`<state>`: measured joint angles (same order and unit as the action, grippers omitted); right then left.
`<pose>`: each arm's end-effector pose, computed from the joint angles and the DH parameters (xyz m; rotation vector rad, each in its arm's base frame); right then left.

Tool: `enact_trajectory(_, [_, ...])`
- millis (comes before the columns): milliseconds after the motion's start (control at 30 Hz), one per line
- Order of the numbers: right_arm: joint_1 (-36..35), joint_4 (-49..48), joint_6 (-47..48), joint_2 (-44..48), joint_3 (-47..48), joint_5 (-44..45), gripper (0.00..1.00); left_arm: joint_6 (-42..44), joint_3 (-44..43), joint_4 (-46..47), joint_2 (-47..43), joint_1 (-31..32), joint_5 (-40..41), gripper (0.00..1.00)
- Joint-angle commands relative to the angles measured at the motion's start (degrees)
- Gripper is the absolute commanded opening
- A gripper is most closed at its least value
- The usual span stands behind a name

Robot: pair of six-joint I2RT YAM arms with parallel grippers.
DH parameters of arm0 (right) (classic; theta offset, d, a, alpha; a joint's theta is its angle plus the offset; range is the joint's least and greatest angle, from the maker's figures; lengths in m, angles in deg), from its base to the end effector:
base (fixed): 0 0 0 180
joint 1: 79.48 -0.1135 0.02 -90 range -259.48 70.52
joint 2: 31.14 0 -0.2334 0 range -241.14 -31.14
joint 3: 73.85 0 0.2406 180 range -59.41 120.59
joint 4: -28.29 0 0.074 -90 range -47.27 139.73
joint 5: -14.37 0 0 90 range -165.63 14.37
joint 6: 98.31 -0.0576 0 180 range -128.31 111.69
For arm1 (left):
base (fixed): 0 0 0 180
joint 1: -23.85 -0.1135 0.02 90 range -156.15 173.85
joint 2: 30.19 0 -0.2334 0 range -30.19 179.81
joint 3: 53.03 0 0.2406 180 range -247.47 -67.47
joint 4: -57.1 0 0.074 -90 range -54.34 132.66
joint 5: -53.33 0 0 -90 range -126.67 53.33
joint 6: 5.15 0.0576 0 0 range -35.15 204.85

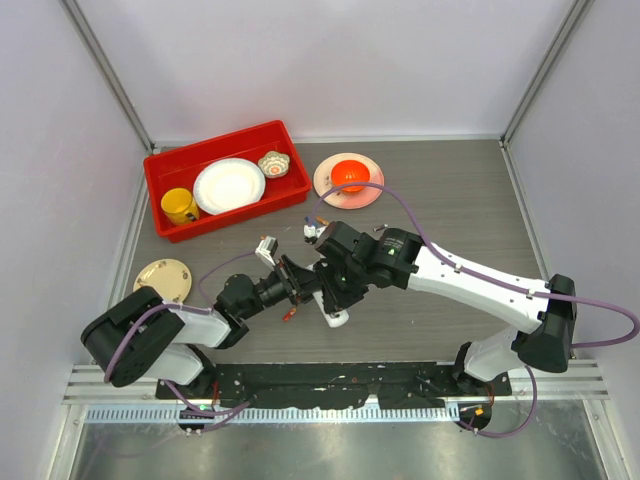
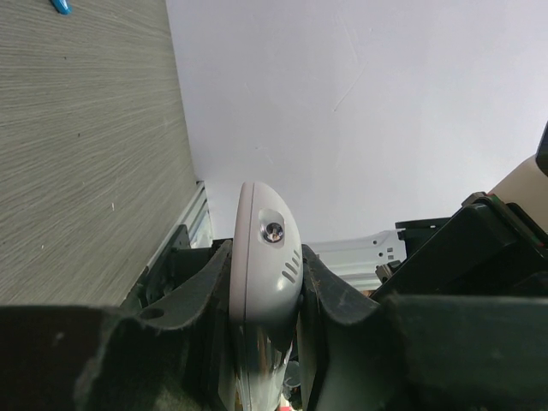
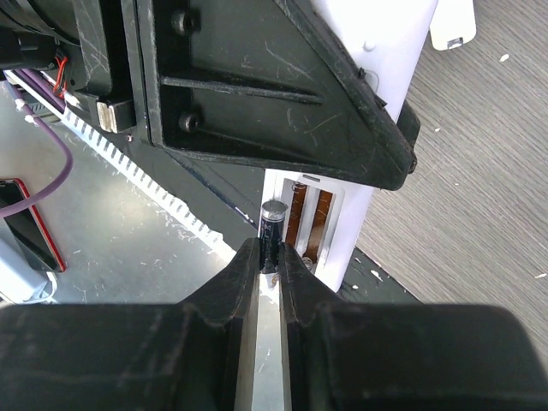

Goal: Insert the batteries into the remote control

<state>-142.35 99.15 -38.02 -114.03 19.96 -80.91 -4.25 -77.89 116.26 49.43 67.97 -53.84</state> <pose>0.1290 0.2633 0.2770 -0.8253 2.6514 0.6274 0.1644 -0.1831 0.1565 -0.4367 1.8573 -1.9793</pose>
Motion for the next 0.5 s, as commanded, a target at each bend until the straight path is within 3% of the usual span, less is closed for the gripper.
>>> enact_trajectory(0, [0.21, -1.84, -0.17, 2.03, 0.43, -0.35, 0.01, 0.59, -1.80, 14.99, -2.36, -0.09, -1.20, 0.00])
enact_trajectory(467, [0.29, 0.97, 0.53, 2.74, 2.63, 0.71, 0.01, 1.03, -1.36, 14.99, -1.57, -0.09, -1.99, 0.00])
